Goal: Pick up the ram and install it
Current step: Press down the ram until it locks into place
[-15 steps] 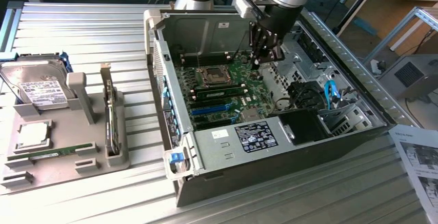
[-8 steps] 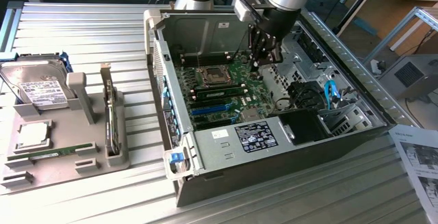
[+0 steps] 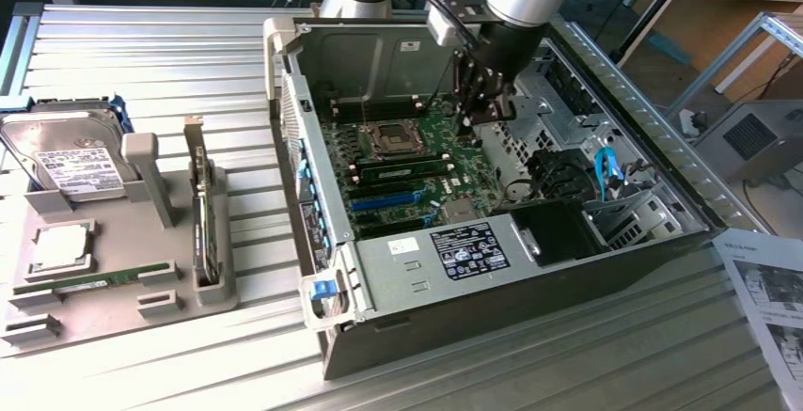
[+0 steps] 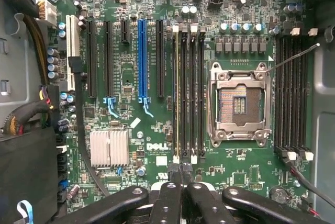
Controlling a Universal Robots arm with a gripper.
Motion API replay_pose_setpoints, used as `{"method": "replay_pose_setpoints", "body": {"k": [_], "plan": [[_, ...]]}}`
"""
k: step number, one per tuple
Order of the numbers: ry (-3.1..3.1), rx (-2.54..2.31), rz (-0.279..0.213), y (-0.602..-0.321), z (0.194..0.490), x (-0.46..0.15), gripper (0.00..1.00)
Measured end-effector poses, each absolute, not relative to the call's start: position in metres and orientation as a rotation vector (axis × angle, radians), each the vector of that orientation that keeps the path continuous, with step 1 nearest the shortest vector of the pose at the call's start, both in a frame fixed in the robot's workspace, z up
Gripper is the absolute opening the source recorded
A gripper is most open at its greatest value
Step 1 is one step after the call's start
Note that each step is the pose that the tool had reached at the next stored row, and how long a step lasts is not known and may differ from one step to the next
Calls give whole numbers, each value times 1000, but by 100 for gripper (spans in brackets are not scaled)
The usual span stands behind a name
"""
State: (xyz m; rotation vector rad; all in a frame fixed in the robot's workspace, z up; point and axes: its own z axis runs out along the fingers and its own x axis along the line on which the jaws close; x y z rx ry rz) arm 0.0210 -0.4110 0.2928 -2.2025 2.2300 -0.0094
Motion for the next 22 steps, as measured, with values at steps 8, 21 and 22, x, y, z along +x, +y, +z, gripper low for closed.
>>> {"method": "replay_pose_setpoints", "body": {"k": [8,21,22], "plan": [[2231,-2202,-10,-411,285,21,11],[2229,-2198,-15,-411,267,21,11],[2229,-2198,-15,-411,265,21,11]]}}
